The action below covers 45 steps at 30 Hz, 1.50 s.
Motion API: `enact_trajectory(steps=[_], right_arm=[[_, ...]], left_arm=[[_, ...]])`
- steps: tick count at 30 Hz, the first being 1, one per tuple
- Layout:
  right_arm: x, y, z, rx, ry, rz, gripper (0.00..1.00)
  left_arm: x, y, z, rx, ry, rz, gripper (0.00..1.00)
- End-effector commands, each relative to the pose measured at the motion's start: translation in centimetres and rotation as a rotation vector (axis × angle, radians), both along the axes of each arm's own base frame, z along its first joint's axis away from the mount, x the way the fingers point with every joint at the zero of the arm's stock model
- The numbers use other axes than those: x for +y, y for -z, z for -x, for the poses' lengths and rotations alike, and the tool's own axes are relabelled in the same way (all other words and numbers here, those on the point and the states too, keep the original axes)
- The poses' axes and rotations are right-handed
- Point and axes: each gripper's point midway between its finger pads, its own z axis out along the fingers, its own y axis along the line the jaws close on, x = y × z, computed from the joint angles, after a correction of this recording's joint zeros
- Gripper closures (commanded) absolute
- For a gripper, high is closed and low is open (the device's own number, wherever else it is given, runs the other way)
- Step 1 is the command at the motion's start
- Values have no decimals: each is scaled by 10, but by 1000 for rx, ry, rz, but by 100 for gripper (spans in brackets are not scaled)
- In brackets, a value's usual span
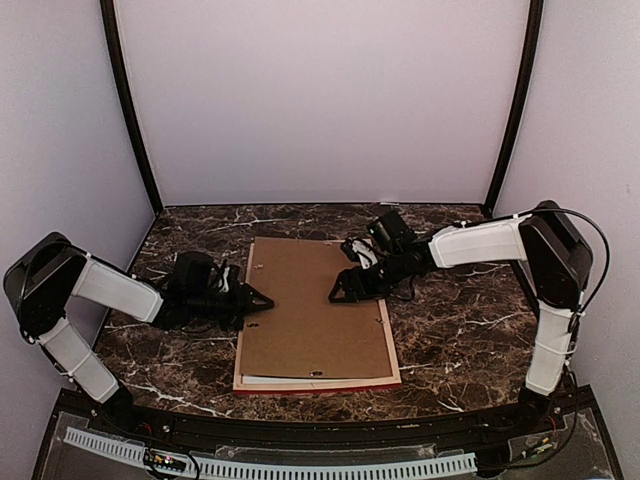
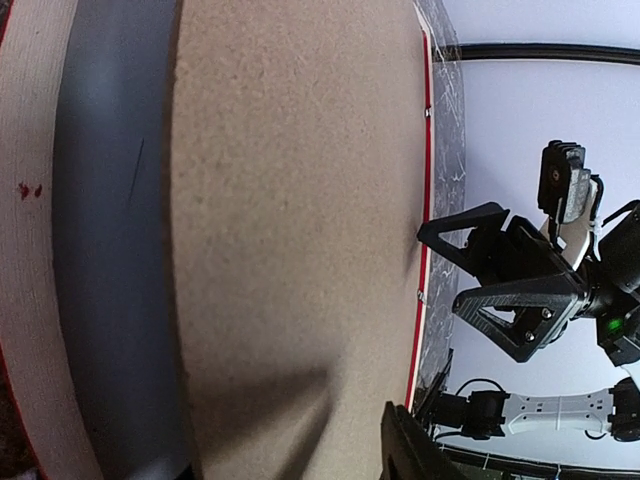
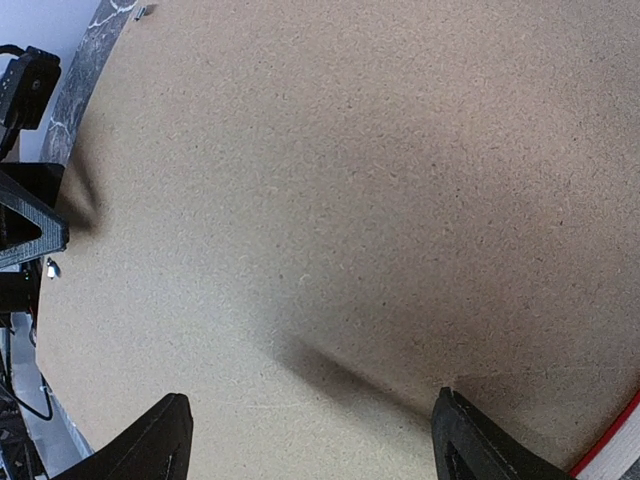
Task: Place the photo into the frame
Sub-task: Place the backboard on the frame body.
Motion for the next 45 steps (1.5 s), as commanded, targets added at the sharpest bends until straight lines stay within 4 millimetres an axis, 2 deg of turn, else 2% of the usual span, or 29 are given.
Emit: enact_trajectory(steps=[1, 21, 36, 45], right_arm=[[-8, 23, 6, 29, 7, 46, 16], [-28, 35, 8, 44, 37, 75, 16], [-38, 30, 5, 32, 53, 84, 16], [-36, 23, 4, 24, 51, 74, 16]], left_arm=[[-8, -18, -5, -56, 34, 14, 52], [0, -14, 0, -53, 58, -77, 27], [4, -14, 0, -63, 83, -148, 21], [-5, -5, 1, -32, 143, -168, 20]])
